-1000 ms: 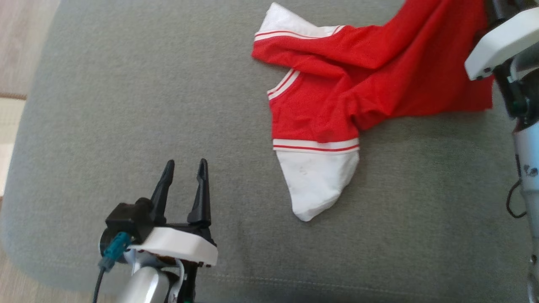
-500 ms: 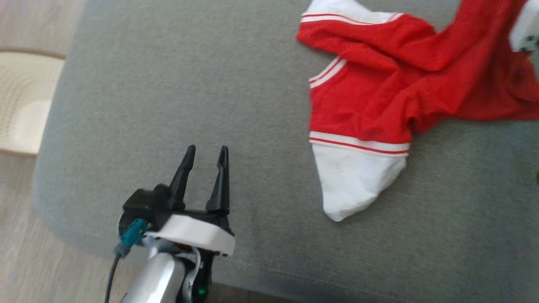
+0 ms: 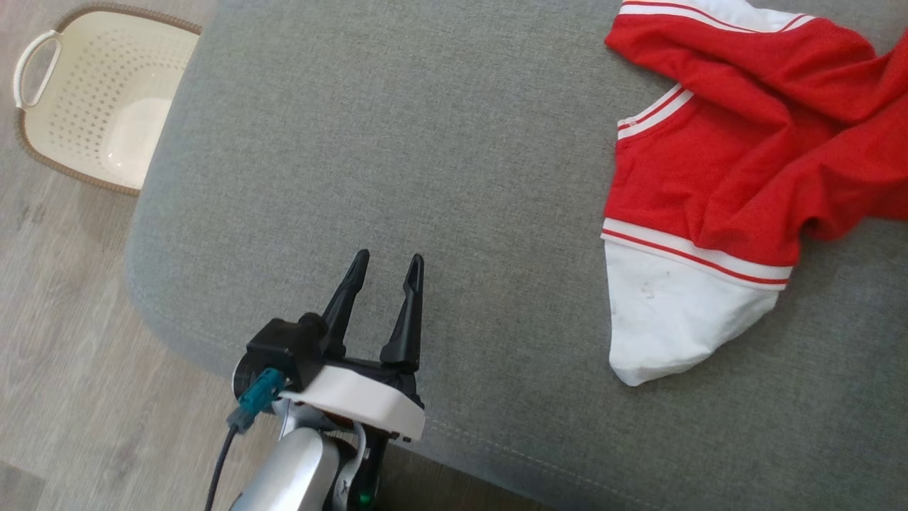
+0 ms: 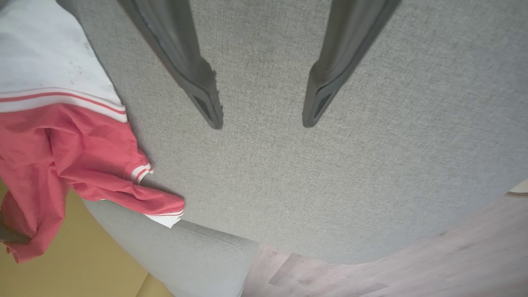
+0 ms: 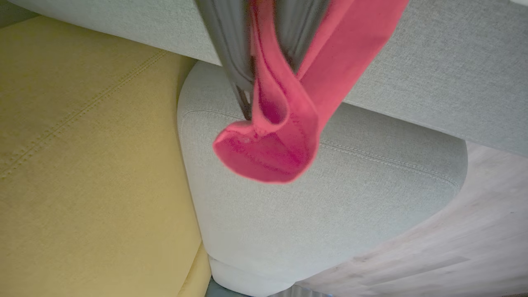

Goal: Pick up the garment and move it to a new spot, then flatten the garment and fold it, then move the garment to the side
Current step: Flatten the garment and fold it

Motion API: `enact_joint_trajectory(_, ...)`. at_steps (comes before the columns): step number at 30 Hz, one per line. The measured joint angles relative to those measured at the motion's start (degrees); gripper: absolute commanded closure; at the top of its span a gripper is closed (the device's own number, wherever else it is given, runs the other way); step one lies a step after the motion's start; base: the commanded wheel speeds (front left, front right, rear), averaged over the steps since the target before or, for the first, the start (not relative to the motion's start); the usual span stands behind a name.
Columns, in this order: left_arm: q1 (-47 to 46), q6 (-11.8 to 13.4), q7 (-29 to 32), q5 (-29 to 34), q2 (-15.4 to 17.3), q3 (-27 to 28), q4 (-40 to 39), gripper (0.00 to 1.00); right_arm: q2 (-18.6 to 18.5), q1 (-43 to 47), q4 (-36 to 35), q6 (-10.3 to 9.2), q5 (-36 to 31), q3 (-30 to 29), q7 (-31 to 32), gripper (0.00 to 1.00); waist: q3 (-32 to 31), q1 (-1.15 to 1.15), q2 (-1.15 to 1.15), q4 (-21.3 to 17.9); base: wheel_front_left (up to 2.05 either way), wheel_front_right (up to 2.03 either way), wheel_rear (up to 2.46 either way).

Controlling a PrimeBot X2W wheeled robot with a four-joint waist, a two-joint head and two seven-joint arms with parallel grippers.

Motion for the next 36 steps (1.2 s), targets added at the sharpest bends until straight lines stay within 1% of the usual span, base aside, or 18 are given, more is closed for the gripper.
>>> enact_joint_trajectory(6, 0.02, 0.07, 0.0, 0.34, -0.18, 0.75, 0.21, 0.0, 1.78, -0.14, 2.85, 0.0, -4.21, -3.18, -3.68, 0.0, -0.58, 0.0, 0.0, -1.42, 0.0, 0.0, 0.0)
enact_joint_trajectory(11, 0.1, 0.07, 0.0, 0.6, -0.2, 2.16, 0.24, 0.0, 2.9, -1.0, 7.23, 0.0, -3.49, -2.97, -6.86, 0.0, -1.91, 0.0, 0.0, -4.62, 0.0, 0.0, 0.0)
enact_joint_trajectory(17, 0.66, 0.08, 0.0, 1.23, 0.12, 4.15, 0.07, 0.0, 4.27, -1.01, 15.97, 0.0, 1.58, -0.11, -6.83, 0.0, -4.36, 0.0, 0.0, -9.74, 0.0, 0.0, 0.0)
enact_joint_trajectory(21, 2.38, 0.15, -0.01, 1.6, 0.32, 5.23, -0.55, 0.0, 4.89, 0.63, 17.89, 0.0, 5.72, 2.48, -5.9, 0.0, -5.94, 0.0, 0.0, -13.14, 0.0, 0.0, 0.0)
enact_joint_trajectory(24, 2.64, 0.31, -0.01, 1.65, 0.52, 5.43, -0.85, 0.0, 5.88, 3.85, 18.19, 0.0, 9.31, 4.65, -5.91, 0.0, -6.73, 0.0, 0.0, -15.18, 0.0, 0.0, 0.0)
enact_joint_trajectory(25, 2.64, 0.31, -0.01, 1.65, 0.52, 5.43, -0.85, 0.0, 5.88, 3.85, 18.19, 0.0, 9.31, 4.65, -5.91, 0.0, -6.73, 0.0, 0.0, -15.18, 0.0, 0.0, 0.0)
enact_joint_trajectory(28, 2.64, 0.32, 0.0, 2.0, 0.6, 5.46, -1.22, 0.0, 6.81, 8.26, 18.39, 0.0, 13.52, 6.54, -5.91, 0.0, -7.07, 0.0, 0.0, -16.49, 0.0, 0.0, 0.0)
enact_joint_trajectory(32, 2.65, 0.59, -0.01, 2.0, 1.11, 5.65, -1.68, 0.0, 7.94, 12.5, 18.56, 0.0, 18.12, 10.26, -5.42, 0.0, -6.39, 0.0, 0.0, -17.12, 0.0, 0.0, 0.0)
enact_joint_trajectory(36, 2.64, 0.59, 0.0, 2.0, 1.72, 5.77, -1.75, 0.0, 8.31, 12.28, 18.06, 0.0, 22.12, 13.39, -5.46, 0.0, -5.54, 0.0, 0.0, -17.47, 0.0, 0.0, 0.0)
